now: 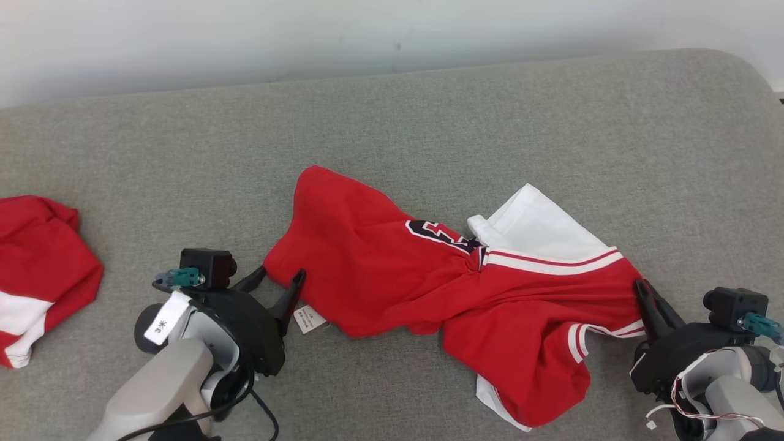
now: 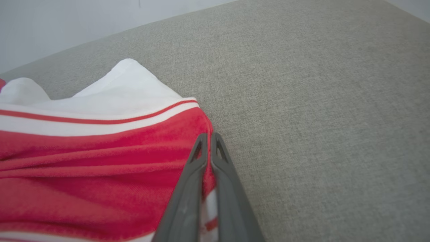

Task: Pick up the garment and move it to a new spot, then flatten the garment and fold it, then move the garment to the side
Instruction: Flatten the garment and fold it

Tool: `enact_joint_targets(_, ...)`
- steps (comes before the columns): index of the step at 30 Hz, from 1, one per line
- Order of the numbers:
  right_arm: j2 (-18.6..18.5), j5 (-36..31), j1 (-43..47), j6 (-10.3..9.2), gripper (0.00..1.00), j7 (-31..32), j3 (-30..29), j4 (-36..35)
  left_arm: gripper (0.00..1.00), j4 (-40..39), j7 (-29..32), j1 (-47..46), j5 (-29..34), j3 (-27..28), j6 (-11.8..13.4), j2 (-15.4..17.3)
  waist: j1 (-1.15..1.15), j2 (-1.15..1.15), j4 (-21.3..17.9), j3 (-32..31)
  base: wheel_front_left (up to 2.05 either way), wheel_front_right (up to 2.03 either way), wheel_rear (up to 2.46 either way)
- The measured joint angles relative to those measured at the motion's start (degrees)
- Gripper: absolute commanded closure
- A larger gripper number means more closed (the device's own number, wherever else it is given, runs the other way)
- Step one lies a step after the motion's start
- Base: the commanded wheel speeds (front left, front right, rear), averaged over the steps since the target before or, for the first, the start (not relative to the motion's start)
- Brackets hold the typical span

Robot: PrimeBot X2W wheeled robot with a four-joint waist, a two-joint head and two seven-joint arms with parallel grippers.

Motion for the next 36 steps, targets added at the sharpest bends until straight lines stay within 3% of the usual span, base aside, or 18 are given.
enact_joint_targets(1, 0.01, -0.05, -0.07, 0.00, 1.00, 0.27, 0.03, -0.09, 0.00, 0.30, 0.00, -0.14, -0.07, 0.11, -0.33, -0.09, 0.00, 0.00, -0.19, 0.08, 0.00, 0.00, 0.00)
enact_joint_targets(2, 0.01, -0.07, -0.08, -0.09, 1.00, 0.37, -0.02, -0.24, 0.23, 0.49, 0.00, -0.19, -0.43, 0.25, -0.32, -0.26, 0.00, 0.00, -0.33, 0.16, 0.00, 0.00, 0.00)
enact_joint_targets(3, 0.00, -0.07, -0.11, -0.32, 1.00, 0.38, -0.03, -0.36, 1.00, 0.68, 0.01, -0.20, -0.67, 0.22, -0.35, -0.47, 0.00, 0.00, -0.41, 0.25, 0.00, 0.00, 0.00)
enact_joint_targets(9, -0.21, -0.41, -0.88, -0.32, 1.00, 0.32, 0.20, -1.37, 1.00, 2.37, -1.21, -0.53, -1.12, 1.57, -0.76, -0.34, 0.00, 0.00, -0.12, 0.24, 0.00, 0.00, 0.00)
enact_joint_targets(15, -1.76, -0.91, -3.22, -0.49, 1.00, -0.73, -0.74, -3.33, 1.00, 2.54, -5.55, -2.71, -1.15, 4.42, 0.29, 2.98, 0.00, 0.00, 1.48, -0.24, 0.00, 0.00, 0.00)
enact_joint_targets(21, -1.55, -0.32, 0.58, -0.48, 1.00, 0.90, 0.55, -2.20, 1.00, 0.20, -6.49, 0.12, -1.13, 3.63, 0.23, 0.71, 0.00, 0.00, 3.79, -0.94, 0.00, 0.00, 0.00)
enact_joint_targets(27, -0.81, 2.63, 4.67, 0.08, 1.00, 4.75, 1.77, -2.36, 1.00, -1.14, -7.17, 6.66, -1.14, 2.46, 0.21, 1.01, 0.00, 0.00, 4.66, -2.09, 0.00, 0.00, 0.00)
enact_joint_targets(28, -0.84, 3.57, 5.75, 0.26, 0.65, 5.92, 2.32, -2.42, 1.00, -1.59, -7.24, 6.77, -1.15, 2.49, 0.21, 0.98, 0.00, 0.00, 4.65, -2.22, 0.00, 0.00, 0.00)
enact_joint_targets(29, -0.92, 3.91, 6.58, 0.26, 0.56, 6.60, 2.60, -2.76, 1.00, -1.97, -7.24, 6.77, -1.16, 2.57, 0.21, 0.96, 0.00, -0.01, 4.63, -2.32, 0.00, 0.00, 0.00)
enact_joint_targets(30, -0.87, 5.59, 6.73, 0.26, 0.15, 7.62, 2.12, -3.92, 1.00, -2.43, -7.65, 6.82, -1.16, 2.67, 0.22, 1.11, -0.01, 0.00, 4.54, -2.49, 0.00, 0.00, 0.00)
enact_joint_targets(31, -0.97, 6.24, 6.72, 0.27, 0.00, 8.11, 1.88, -4.47, 1.00, -2.63, -7.66, 6.89, -1.16, 2.74, 0.23, 1.29, 0.00, 0.00, 4.48, -2.56, 0.00, 0.00, 0.00)
enact_joint_targets(36, -2.66, 8.65, 6.74, 0.53, 0.00, 10.60, 2.11, -9.83, 1.00, -3.81, -7.73, 7.12, -1.15, 3.10, 0.32, 1.65, 0.00, 0.00, 4.27, -3.16, 0.00, 0.00, 0.00)
